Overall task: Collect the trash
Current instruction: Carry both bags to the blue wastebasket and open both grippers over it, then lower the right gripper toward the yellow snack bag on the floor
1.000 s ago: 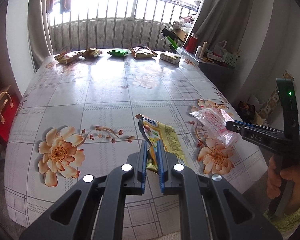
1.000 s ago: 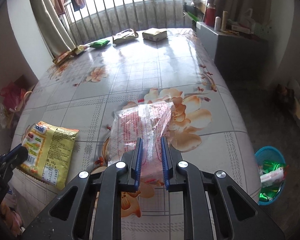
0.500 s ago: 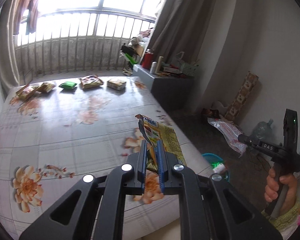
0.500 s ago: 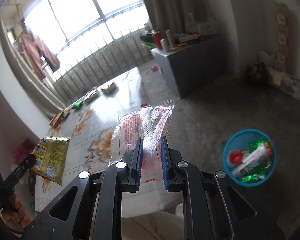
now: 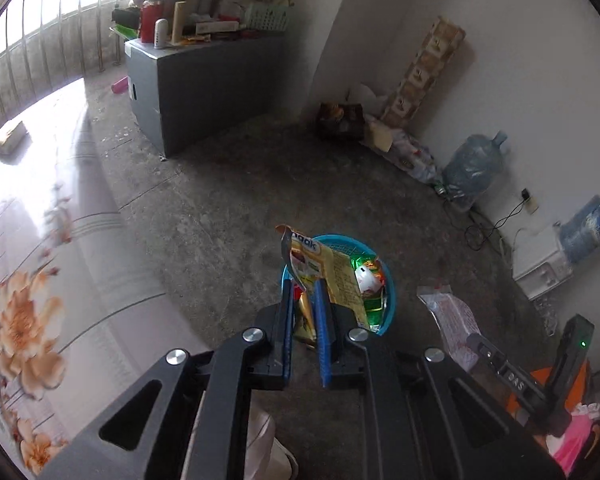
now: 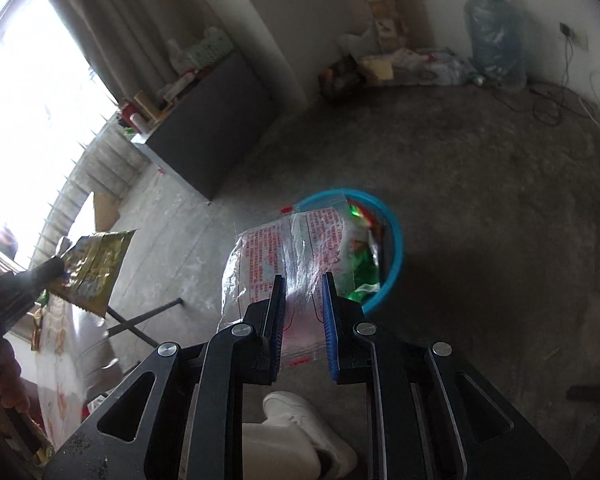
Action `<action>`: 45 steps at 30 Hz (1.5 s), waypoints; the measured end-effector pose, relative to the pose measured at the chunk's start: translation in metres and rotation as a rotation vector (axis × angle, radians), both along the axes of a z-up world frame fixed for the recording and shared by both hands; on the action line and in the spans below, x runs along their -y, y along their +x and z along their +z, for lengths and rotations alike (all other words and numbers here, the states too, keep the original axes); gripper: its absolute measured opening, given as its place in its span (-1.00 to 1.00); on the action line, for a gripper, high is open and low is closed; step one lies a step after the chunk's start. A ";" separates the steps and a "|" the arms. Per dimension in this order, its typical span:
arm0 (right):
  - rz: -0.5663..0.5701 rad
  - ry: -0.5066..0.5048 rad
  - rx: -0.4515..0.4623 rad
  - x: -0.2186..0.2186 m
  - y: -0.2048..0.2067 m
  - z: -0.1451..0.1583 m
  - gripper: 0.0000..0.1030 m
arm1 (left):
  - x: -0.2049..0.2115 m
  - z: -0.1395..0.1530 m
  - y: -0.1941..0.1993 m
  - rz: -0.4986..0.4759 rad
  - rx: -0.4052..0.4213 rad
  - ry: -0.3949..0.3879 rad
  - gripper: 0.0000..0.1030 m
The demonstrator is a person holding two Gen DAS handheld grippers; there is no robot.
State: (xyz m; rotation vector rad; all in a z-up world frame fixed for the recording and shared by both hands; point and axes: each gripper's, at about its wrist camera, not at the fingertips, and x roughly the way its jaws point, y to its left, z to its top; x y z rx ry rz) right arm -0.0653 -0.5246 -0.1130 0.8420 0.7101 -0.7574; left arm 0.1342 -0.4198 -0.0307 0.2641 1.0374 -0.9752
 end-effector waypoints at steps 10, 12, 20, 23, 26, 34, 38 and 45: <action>-0.043 0.113 -0.067 0.043 0.020 -0.068 -0.68 | 0.178 -0.123 0.005 -0.119 -0.003 0.254 -0.66; -0.048 0.120 -0.068 0.044 0.017 -0.071 -0.68 | 0.192 -0.148 0.006 -0.115 -0.005 0.325 -0.21; -0.037 0.123 -0.072 0.046 0.018 -0.081 -0.67 | 0.180 -0.164 0.019 -0.059 -0.041 0.324 0.18; -0.011 0.118 -0.071 0.045 0.033 -0.082 -0.66 | 0.171 -0.143 0.028 -0.031 -0.031 0.285 0.18; 0.025 0.110 -0.075 0.048 0.055 -0.083 -0.62 | 0.157 -0.117 0.039 -0.008 -0.014 0.239 0.20; 0.124 0.036 -0.209 0.068 0.138 -0.116 0.28 | 0.085 -0.027 0.058 -0.008 0.017 0.100 0.39; 0.109 0.030 -0.265 0.068 0.139 -0.126 0.28 | 0.033 0.006 0.062 -0.004 0.047 0.041 0.49; 0.082 -0.085 -0.156 0.011 0.080 -0.098 0.30 | -0.058 0.032 0.059 0.056 0.094 -0.002 0.64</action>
